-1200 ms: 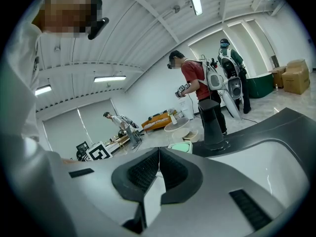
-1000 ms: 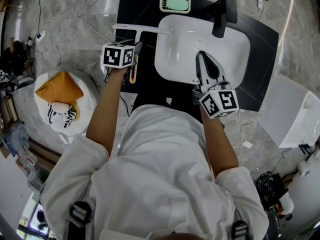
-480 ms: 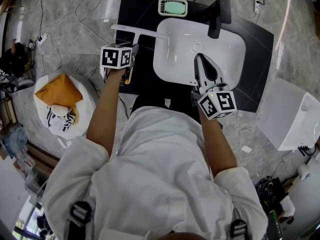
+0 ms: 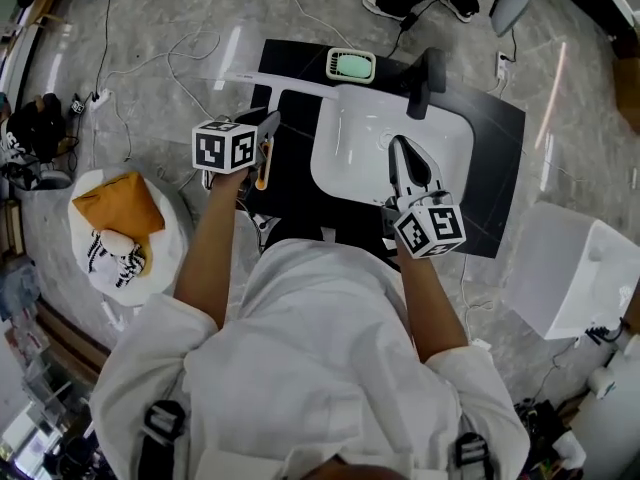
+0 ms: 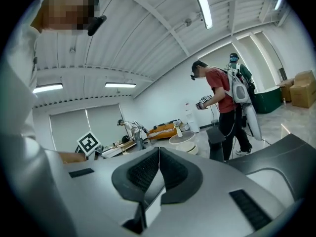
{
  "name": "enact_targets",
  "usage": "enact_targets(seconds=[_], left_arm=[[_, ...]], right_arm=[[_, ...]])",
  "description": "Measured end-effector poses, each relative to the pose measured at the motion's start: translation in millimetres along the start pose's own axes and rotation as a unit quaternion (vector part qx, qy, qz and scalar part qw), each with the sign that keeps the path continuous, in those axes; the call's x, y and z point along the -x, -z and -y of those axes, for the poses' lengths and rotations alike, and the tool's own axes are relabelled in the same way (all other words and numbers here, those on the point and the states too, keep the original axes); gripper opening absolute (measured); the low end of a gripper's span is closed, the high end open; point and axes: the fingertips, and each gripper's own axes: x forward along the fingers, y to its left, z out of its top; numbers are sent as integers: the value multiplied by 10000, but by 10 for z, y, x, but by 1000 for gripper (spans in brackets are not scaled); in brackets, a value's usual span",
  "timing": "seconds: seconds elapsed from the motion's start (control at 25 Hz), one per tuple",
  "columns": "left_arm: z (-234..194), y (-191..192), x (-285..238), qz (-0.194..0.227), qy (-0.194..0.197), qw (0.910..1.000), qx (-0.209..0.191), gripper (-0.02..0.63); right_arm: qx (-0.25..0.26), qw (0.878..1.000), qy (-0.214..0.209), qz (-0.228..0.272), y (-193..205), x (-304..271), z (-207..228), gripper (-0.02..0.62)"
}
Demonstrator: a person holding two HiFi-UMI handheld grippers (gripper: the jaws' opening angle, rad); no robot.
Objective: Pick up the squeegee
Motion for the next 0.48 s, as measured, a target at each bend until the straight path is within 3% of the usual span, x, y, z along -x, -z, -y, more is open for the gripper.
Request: enact_targets(seconds=[0.2, 0.48], left_arm=[[309, -488, 496, 738, 268, 9969, -49, 78], [798, -1217, 1112, 1834, 723, 9794, -443, 78]], right_arm=[[50, 9995, -54, 298, -436, 100, -57, 15], [744, 9914, -337, 1019, -1299, 168, -173, 15]])
